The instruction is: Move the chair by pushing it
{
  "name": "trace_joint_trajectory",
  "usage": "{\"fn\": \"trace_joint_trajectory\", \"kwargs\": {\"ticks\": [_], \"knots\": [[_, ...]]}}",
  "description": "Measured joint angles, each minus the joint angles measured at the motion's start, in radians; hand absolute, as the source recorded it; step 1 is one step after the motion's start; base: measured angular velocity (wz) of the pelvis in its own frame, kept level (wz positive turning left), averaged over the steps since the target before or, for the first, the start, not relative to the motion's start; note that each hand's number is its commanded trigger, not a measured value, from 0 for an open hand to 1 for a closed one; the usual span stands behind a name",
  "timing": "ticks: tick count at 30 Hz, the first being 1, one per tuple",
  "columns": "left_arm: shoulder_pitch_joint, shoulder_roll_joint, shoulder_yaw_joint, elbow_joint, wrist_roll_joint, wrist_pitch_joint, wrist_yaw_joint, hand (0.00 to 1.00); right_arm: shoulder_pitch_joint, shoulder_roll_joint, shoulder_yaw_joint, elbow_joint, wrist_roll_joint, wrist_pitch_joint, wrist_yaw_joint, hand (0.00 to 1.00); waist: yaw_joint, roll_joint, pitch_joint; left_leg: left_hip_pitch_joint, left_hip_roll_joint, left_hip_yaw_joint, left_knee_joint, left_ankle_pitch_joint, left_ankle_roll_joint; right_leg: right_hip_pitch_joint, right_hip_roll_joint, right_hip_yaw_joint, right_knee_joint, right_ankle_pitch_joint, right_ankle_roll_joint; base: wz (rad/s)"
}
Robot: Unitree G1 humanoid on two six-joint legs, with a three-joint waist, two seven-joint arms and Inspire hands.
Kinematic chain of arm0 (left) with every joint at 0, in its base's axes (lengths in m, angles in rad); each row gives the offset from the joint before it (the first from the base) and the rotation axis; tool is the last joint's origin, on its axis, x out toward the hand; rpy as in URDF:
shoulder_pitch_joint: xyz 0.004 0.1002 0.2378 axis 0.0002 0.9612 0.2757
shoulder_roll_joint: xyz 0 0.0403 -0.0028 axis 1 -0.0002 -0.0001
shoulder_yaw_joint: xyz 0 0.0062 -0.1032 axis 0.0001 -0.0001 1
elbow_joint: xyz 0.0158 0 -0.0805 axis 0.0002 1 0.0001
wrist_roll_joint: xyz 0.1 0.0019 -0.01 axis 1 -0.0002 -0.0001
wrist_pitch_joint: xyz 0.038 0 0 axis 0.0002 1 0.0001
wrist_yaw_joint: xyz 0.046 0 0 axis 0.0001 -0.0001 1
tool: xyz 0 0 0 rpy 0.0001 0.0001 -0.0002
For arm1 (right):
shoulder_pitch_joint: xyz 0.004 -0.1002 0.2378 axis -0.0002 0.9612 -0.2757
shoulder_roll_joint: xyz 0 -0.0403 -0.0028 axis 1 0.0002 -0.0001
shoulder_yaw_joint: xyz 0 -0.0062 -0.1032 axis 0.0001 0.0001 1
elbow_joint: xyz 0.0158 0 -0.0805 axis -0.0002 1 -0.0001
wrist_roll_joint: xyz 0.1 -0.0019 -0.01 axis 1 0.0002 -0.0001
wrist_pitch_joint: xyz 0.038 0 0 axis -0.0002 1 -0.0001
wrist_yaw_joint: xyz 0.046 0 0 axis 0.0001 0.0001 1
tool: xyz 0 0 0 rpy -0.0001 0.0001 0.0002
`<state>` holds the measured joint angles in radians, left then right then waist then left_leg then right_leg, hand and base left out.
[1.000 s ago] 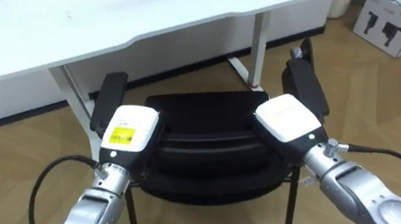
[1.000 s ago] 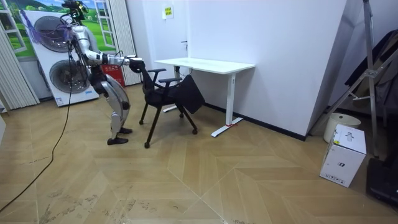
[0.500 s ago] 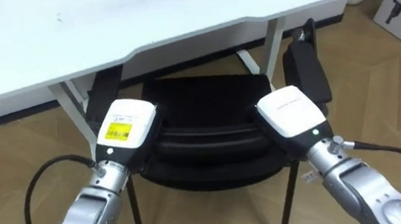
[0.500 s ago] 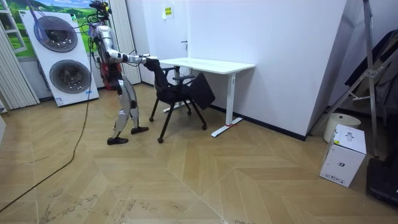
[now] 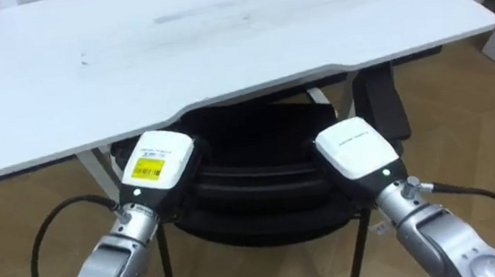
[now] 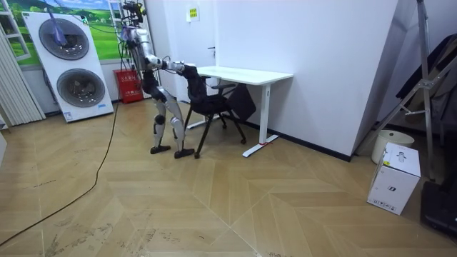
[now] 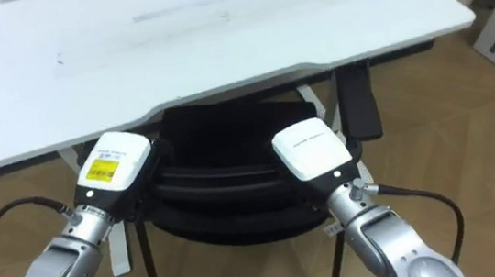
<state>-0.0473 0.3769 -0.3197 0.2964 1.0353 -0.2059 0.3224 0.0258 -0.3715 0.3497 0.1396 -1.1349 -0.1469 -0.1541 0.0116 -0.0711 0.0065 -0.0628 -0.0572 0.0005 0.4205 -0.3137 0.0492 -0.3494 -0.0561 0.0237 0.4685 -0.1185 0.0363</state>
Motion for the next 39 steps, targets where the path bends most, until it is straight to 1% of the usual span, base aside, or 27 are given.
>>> {"fn": "trace_joint_trajectory", "kwargs": {"ticks": [1, 3, 5, 7, 8, 11, 14, 16, 17, 19, 20, 21, 22, 23, 24, 25, 26, 27, 28, 29, 32, 33, 34, 35, 36, 37, 39], "knots": [[-0.006, -0.004, -0.005, 0.001, 0.0, 0.005, -0.005, 1.0, -0.001, 0.0, -0.003, 0.002, 0.002, 0.003, 0.001, 1.0, -0.003, 0.011, -0.006, 0.002, 0.013, -0.022, 0.021, -0.014, -0.023, 0.021, 0.019, -0.022, -0.002, 0.012, -0.019, 0.7], [-0.02, -0.015, -0.02, 0.006, 0.005, 0.018, -0.007, 1.0, -0.004, 0.005, -0.018, 0.01, 0.004, 0.007, 0.008, 1.0, -0.004, 0.014, -0.0056, 0.019, 0.035, -0.062, 0.015, -0.029, -0.045, 0.047, 0.033, -0.065, 0.0, 0.008, -0.055, 0.49], [-0.016, -0.019, -0.023, -0.008, 0.016, 0.016, -0.005, 1.0, -0.005, -0.003, -0.033, 0.007, 0.006, 0.005, 0.024, 1.0, -0.001, 0.024, -0.0069, 0.033, 0.056, -0.089, -0.003, -0.032, -0.064, 0.063, 0.046, -0.096, -0.001, -0.012, -0.073, 0.41], [-0.016, -0.017, -0.021, -0.01, 0.016, 0.006, -0.005, 1.0, 0.001, -0.022, -0.028, -0.015, 0.028, -0.008, 0.039, 1.0, 0.009, 0.025, -0.0049, 0.045, 0.073, -0.117, -0.009, -0.036, -0.08, 0.077, 0.06, -0.119, 0.006, -0.034, -0.091, 0.33], [-0.016, -0.001, -0.014, -0.01, 0.008, -0.006, -0.006, 1.0, 0.002, -0.024, -0.018, -0.027, 0.032, -0.011, 0.053, 1.0, 0.009, 0.023, 0.0029, 0.052, 0.083, -0.133, -0.004, -0.043, -0.094, 0.084, 0.062, -0.138, 0.02, -0.053, -0.107, 0.33], [-0.029, -0.003, 0.002, 0.008, 0.005, -0.012, -0.024, 1.0, 0.013, -0.005, -0.018, -0.042, 0.03, -0.001, 0.073, 1.0, 0.008, 0.014, 0.0108, 0.037, 0.109, -0.158, 0.033, -0.06, -0.113, 0.092, 0.063, -0.196, 0.038, -0.08, -0.13, 0.31], [-0.058, -0.002, 0.0, 0.028, 0.006, -0.021, -0.034, 1.0, 0.014, 0.012, -0.02, -0.036, 0.03, 0.017, 0.07, 1.0, -0.007, 0.018, 0.0092, -0.007, 0.149, -0.15, 0.091, -0.074, -0.113, 0.099, 0.055, -0.275, 0.039, -0.09, -0.134, 0.49], [-0.078, -0.014, -0.002, 0.044, 0.026, -0.025, -0.043, 1.0, 0.022, 0.011, -0.025, -0.029, 0.031, 0.017, 0.066, 1.0, -0.024, 0.019, 0.0083, -0.039, 0.188, -0.126, 0.119, -0.074, -0.113, 0.116, 0.039, -0.359, 0.028, -0.098, -0.13, 0.62], [-0.079, -0.018, -0.002, 0.047, 0.028, -0.025, -0.043, 1.0, 0.025, 0.013, -0.027, -0.029, 0.031, 0.018, 0.066, 1.0, -0.024, 0.019, 0.0086, -0.04, 0.191, -0.128, 0.114, -0.074, -0.112, 0.12, 0.038, -0.369, 0.025, -0.095, -0.123, 0.47], [-0.07, -0.018, -0.003, 0.048, 0.028, -0.025, -0.043, 1.0, 0.039, 0.019, -0.028, -0.032, 0.024, 0.018, 0.064, 1.0, -0.045, 0.022, 0.0077, -0.039, 0.204, -0.126, 0.089, -0.07, -0.109, 0.13, 0.042, -0.367, 0.025, -0.087, -0.098, 0.51], [-0.068, -0.019, -0.007, 0.051, 0.027, -0.025, -0.041, 1.0, 0.05, 0.014, -0.027, -0.038, 0.024, 0.017, 0.062, 1.0, -0.065, 0.01, 0.0045, -0.038, 0.205, -0.125, 0.079, -0.07, -0.111, 0.128, 0.06, -0.313, 0.035, -0.087, -0.087, 0.76], [-0.069, -0.029, -0.013, 0.068, 0.026, -0.024, -0.04, 1.0, 0.068, 0.006, -0.024, -0.056, 0.026, 0.022, 0.062, 1.0, -0.068, 0.01, 0.0013, -0.035, 0.202, -0.122, 0.072, -0.068, -0.115, 0.128, 0.062, -0.296, 0.034, -0.097, -0.096, 0.63], [-0.069, -0.038, -0.015, 0.073, 0.026, -0.022, -0.037, 1.0, 0.075, -0.003, -0.021, -0.064, 0.028, 0.029, 0.062, 1.0, -0.06, 0.01, 0.0017, -0.032, 0.199, -0.116, 0.065, -0.066, -0.117, 0.129, 0.053, -0.304, 0.03, -0.101, -0.104, 0.14], [-0.066, -0.048, -0.017, 0.078, 0.026, -0.02, -0.027, 1.0, 0.074, -0.012, -0.019, -0.071, 0.029, 0.034, 0.063, 0.97, -0.046, 0.005, 0.0047, -0.035, 0.186, -0.089, 0.053, -0.054, -0.127, 0.128, 0.028, -0.332, 0.019, -0.107, -0.113, -0.32], [-0.057, -0.055, -0.017, 0.074, 0.027, -0.018, -0.018, 1.0, 0.073, -0.019, -0.02, -0.07, 0.028, 0.037, 0.063, 0.7, -0.03, 0.008, 0.0028, -0.048, 0.169, -0.055, 0.047, -0.039, -0.117, 0.128, 0.004, -0.369, 0.006, -0.106, -0.112, -0.53], [-0.045, -0.055, -0.017, 0.065, 0.027, -0.011, -0.013, 0.89, 0.071, -0.019, -0.021, -0.07, 0.026, 0.039, 0.065, 0.26, -0.017, 0.014, -0.001, -0.058, 0.161, -0.045, 0.04, -0.01, -0.113, 0.13, -0.006, -0.398, -0.01, -0.1, -0.103, -0.51], [-0.04, -0.056, -0.018, 0.06, 0.027, -0.009, -0.011, 0.15, 0.071, -0.019, -0.022, -0.069, 0.026, 0.039, 0.066, 0.0, -0.008, 0.019, -0.0034, -0.058, 0.161, -0.045, 0.034, 0.006, -0.111, 0.131, -0.008, -0.412, -0.014, -0.096, -0.099, -0.4], [-0.031, -0.058, -0.019, 0.05, 0.029, -0.001, -0.01, 0.0, 0.071, -0.018, -0.022, -0.067, 0.026, 0.039, 0.068, 0.0, -0.001, 0.022, -0.0055, -0.056, 0.164, -0.048, 0.018, 0.045, -0.117, 0.136, -0.014, -0.442, -0.023, -0.086, -0.084, -0.13], [-0.03, -0.056, -0.019, 0.046, 0.03, 0.002, -0.01, 0.0, 0.071, -0.015, -0.023, -0.067, 0.026, 0.039, 0.071, 0.0, -0.005, 0.019, -0.0045, -0.055, 0.16, -0.057, -0.001, 0.063, -0.132, 0.136, -0.019, -0.451, -0.025, -0.078, -0.07, 0.05], [-0.03, -0.056, -0.019, 0.047, 0.03, 0.002, -0.01, 0.0, 0.071, -0.014, -0.023, -0.067, 0.026, 0.039, 0.073, 0.0, -0.009, 0.016, -0.005, -0.052, 0.155, -0.063, -0.015, 0.068, -0.133, 0.136, -0.02, -0.449, -0.029, -0.073, -0.063, 0.23], [-0.024, -0.073, -0.018, 0.047, 0.027, 0.012, -0.016, 0.0, 0.071, -0.005, -0.03, -0.068, 0.037, 0.038, 0.099, 0.0, -0.011, 0.014, -0.0058, -0.031, 0.149, -0.063, -0.094, 0.074, -0.125, 0.146, 0.0, -0.405, -0.086, -0.032, -0.001, 0.17], [-0.027, -0.083, -0.015, 0.047, 0.017, 0.018, -0.026, 0.0, 0.071, 0.004, -0.035, -0.072, 0.048, 0.038, 0.114, 0.0, -0.005, 0.022, -0.0011, -0.029, 0.166, -0.05, -0.11, 0.076, -0.122, 0.129, 0.029, -0.32, -0.054, -0.029, -0.026, 0.48], [-0.036, -0.091, -0.007, 0.055, -0.004, 0.017, -0.032, 0.0, 0.08, 0.002, -0.038, -0.098, 0.072, 0.037, 0.125, 0.0, -0.023, -0.006, -0.0009, -0.047, 0.165, 0.016, -0.061, 0.079, -0.119, 0.099, 0.018, -0.14, 0.172, -0.112, -0.089, 0.76], [-0.04, -0.096, 0.0, 0.056, -0.017, 0.014, -0.034, 0.0, 0.085, -0.014, -0.04, -0.117, 0.087, 0.034, 0.127, 0.0, -0.037, -0.038, -0.0049, -0.07, 0.152, 0.044, 0.002, 0.073, -0.125, 0.096, 0.023, -0.04, 0.21, -0.219, -0.054, 0.89], [-0.044, -0.135, 0.019, 0.059, -0.047, 0.016, -0.031, 0.0, 0.075, -0.047, -0.043, -0.133, 0.114, 0.022, 0.128, 0.0, -0.032, -0.033, 0.0021, -0.116, 0.147, 0.039, 0.113, 0.054, -0.128, 0.07, 0.051, 0.001, 0.261, -0.257, -0.102, 0.43], [-0.038, -0.15, 0.02, 0.058, -0.066, 0.017, -0.032, 0.0, 0.075, -0.049, -0.043, -0.133, 0.119, 0.027, 0.135, 0.0, -0.019, -0.017, -0.0013, -0.126, 0.146, 0.039, 0.137, 0.052, -0.127, 0.073, 0.059, 0.002, 0.25, -0.26, -0.101, -0.23], [-0.028, -0.161, 0.023, 0.055, -0.145, 0.013, -0.047, 0.0, 0.065, -0.004, -0.046, -0.116, 0.126, 0.062, 0.159, 0.0, 0.039, 0.006, -0.0033, -0.123, 0.116, 0.043, 0.091, 0.057, -0.119, 0.092, 0.056, -0.016, 0.141, -0.245, -0.081, -0.79]]}}
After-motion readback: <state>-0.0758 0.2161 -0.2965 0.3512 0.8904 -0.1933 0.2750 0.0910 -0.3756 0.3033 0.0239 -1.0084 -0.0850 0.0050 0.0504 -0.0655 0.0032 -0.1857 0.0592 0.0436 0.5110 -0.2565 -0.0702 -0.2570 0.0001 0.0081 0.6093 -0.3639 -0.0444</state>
